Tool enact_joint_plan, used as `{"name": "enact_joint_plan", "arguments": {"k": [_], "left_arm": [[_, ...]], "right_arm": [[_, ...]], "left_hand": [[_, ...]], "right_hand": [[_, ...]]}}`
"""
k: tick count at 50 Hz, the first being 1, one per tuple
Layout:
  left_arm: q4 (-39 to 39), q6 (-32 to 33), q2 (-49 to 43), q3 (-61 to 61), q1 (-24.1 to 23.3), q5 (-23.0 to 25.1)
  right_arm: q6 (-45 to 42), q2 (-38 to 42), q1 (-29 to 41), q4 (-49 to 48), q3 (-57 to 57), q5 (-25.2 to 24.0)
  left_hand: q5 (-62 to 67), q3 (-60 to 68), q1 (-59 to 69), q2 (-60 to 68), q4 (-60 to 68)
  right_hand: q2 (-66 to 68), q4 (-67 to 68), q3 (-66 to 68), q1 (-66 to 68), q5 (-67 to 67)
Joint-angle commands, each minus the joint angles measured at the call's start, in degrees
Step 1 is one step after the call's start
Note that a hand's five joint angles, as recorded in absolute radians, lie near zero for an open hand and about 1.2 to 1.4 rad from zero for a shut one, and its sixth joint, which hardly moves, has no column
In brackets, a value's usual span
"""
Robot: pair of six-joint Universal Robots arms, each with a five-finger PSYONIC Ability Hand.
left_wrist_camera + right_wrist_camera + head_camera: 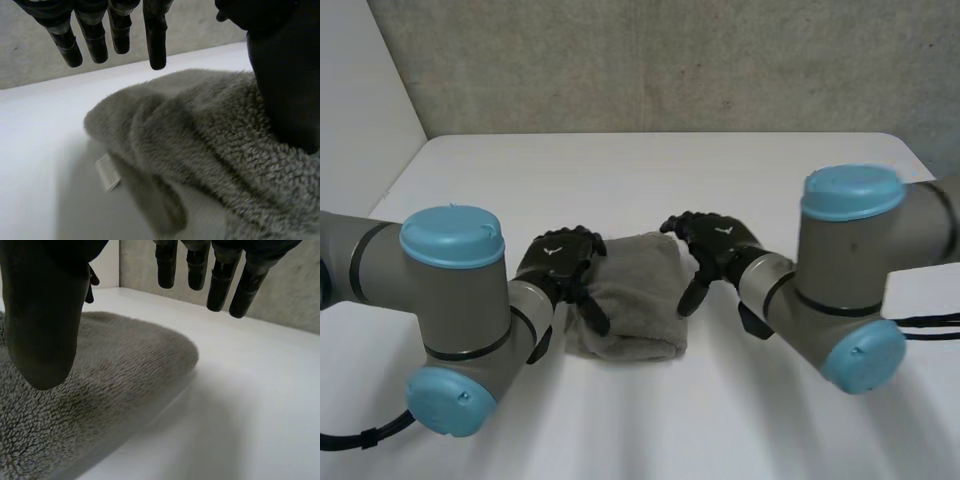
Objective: Fold the towel.
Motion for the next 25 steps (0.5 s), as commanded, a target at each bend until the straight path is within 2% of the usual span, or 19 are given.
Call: {"name": "enact_joint_plan", "arguments": {"k": [1, 9, 18, 25], "left_arm": [[0.3, 0.7, -1.1, -2.0, 0.8, -0.9], [1.7, 9.0, -2.4, -4.2, 1.1, -0.9], [2.2, 10.2, -1.9, -5.0, 1.4, -0.9], [2.0, 9.9, 2.8, -4.1, 1.3, -0.8]], "right_arm": [[1.7, 7.0, 3.5, 0.2, -4.6, 1.6], [-0.8, 15.1, 5.4, 3.9, -10.5, 5.6], [-2.4, 13.3, 5.3, 4.7, -10.6, 5.5], [-1.8, 8.0, 5.3, 4.8, -10.6, 5.0]], "left_hand": [[-0.9, -0.4, -0.5, -0.4, -0.3], [-1.2, -0.7, -0.8, -0.7, -0.6], [-1.2, -0.7, -0.8, -0.7, -0.6], [-1.2, -0.7, -0.8, -0.7, -0.6]], "right_hand": [[-4.2, -4.5, -4.2, -3.3, -3.7], [-4.2, -4.5, -4.2, -3.3, -3.7], [-4.2, -4.5, -4.2, -3.3, -3.7], [-4.2, -4.5, -4.2, -3.3, -3.7]]}}
